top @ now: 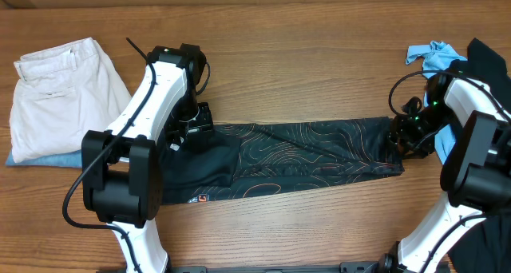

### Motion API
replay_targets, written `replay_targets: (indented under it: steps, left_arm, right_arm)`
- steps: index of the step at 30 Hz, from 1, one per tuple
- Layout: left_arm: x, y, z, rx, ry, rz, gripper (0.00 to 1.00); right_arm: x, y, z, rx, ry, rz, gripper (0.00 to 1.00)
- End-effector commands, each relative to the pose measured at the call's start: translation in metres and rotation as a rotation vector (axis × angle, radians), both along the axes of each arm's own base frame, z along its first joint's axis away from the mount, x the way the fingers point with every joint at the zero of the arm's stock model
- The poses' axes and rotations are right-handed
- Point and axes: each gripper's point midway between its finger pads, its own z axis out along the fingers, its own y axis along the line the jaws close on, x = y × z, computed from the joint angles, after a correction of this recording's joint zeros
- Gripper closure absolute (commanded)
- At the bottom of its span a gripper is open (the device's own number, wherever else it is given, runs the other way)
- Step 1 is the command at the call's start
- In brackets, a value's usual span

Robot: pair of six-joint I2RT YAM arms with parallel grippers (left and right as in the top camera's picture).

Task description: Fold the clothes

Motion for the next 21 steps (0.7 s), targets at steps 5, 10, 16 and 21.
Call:
replay_targets:
  steps: [5, 10, 16, 21]
  left_arm:
    - [0.006, 0.003, 0.013, 0.001, -0.046, -0.017, 0.36]
    - [0.006, 0.003, 0.013, 0.001, -0.045, -0.016, 0.31]
    - [0.006, 0.003, 0.013, 0.001, -0.044, -0.017, 0.28]
    - [0.005, 0.003, 0.013, 0.001, -0.041, -0.017, 0.28]
  right_arm:
    - [0.022, -0.019, 0.015, -0.070, -0.125, 0.090, 0.35]
    - [0.010, -0.006, -0.005, -0.016, -0.123, 0.099, 0.32]
    - [0.007, 0.019, -0.010, 0.026, -0.118, 0.149, 0.38]
    - [0.012, 0.033, -0.012, 0.018, -0.133, 0.201, 0.59]
